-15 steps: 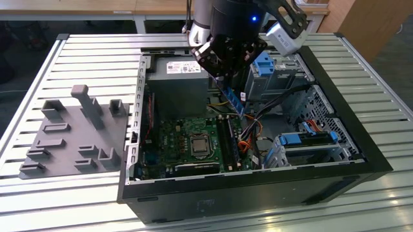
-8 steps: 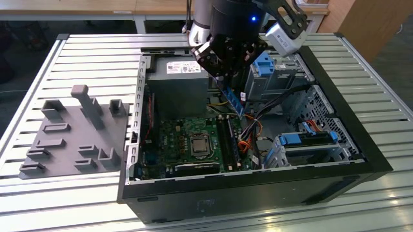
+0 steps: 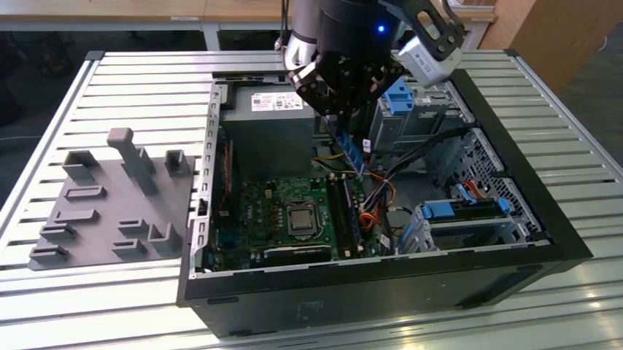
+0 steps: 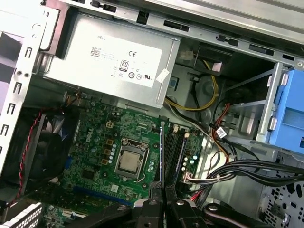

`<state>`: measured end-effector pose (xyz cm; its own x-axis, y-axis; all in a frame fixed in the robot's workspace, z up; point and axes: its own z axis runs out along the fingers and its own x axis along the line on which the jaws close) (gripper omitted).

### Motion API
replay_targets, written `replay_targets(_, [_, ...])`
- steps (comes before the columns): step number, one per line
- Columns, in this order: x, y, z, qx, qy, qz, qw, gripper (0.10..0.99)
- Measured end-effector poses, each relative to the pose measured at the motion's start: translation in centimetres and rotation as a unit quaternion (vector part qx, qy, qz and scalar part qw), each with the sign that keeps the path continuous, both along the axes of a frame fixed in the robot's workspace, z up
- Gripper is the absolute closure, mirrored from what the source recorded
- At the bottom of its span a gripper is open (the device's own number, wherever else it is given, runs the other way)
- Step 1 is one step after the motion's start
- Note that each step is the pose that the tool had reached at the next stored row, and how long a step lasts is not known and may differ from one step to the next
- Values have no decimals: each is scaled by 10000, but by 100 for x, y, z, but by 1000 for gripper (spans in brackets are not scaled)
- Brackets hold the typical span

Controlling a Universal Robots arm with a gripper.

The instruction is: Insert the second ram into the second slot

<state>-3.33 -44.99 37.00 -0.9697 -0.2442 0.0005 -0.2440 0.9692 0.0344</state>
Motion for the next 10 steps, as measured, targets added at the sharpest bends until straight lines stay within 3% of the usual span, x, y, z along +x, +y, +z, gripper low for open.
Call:
replay_targets(6, [0, 0, -4, -14, 0, -339, 9994, 949])
replay_targets(10, [0, 0, -8, -17, 1, -635, 9980, 949])
